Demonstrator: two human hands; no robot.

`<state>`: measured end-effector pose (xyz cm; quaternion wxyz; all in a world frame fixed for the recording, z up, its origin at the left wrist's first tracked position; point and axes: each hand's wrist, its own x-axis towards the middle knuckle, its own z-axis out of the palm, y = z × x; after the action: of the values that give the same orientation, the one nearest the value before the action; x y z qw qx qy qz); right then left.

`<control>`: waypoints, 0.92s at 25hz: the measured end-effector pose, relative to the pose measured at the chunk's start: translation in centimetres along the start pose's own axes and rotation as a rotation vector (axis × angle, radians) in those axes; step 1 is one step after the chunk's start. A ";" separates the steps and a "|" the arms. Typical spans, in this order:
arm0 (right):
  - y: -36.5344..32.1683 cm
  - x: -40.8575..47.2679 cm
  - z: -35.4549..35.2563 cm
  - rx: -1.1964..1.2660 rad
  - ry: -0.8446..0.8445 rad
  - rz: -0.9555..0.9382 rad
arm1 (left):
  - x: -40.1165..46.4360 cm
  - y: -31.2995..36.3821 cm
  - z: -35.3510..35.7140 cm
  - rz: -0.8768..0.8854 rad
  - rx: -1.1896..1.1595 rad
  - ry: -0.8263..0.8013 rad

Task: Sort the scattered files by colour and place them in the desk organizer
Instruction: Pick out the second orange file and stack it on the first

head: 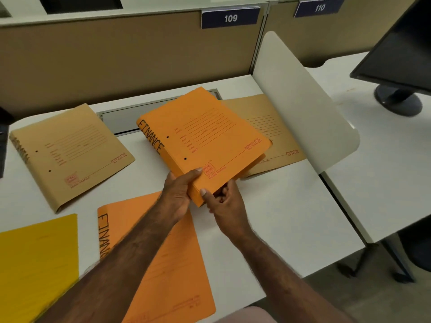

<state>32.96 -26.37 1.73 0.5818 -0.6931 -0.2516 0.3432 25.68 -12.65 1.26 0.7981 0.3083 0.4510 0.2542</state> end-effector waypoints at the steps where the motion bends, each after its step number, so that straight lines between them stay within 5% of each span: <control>1: 0.0 -0.9 0.1 -0.012 -0.007 -0.004 | -0.7 -0.2 -0.7 0.021 0.014 0.001; 17: 1.0 -10.2 -2.0 -0.382 0.382 0.010 | -13.3 -2.9 -13.1 0.174 0.086 0.021; 23: 1.5 -11.1 -2.6 -0.306 0.191 0.185 | -17.9 -5.4 -17.0 0.162 0.112 0.000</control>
<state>27.85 -36.61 2.55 0.4567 -0.8231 -0.1798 0.2857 3.16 -24.09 0.61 0.7565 0.3879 0.4378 0.2924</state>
